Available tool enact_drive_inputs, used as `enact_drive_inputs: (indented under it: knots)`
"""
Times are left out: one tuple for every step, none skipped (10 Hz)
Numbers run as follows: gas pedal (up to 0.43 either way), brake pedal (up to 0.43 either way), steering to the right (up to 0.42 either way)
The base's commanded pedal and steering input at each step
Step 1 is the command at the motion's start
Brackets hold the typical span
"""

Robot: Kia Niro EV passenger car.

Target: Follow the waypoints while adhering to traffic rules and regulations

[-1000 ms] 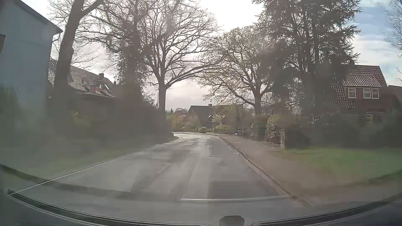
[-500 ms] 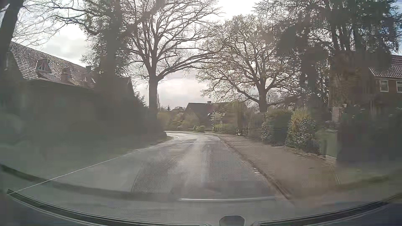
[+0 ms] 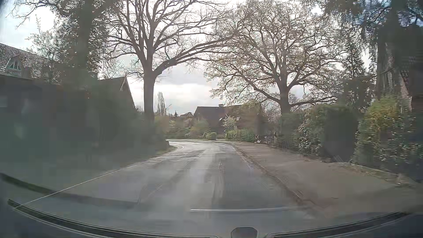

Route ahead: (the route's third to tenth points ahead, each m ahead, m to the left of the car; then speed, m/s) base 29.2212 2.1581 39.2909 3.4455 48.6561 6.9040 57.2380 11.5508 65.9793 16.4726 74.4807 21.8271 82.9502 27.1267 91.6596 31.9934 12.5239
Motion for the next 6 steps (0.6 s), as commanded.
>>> enact_drive_inputs:
  knots:
    - [0.130,0.000,-0.001]
    - [0.130,0.000,-0.002]
    - [0.130,0.000,-0.002]
    - [0.130,0.000,-0.002]
    - [0.130,0.000,-0.002]
    - [0.130,0.000,-0.002]
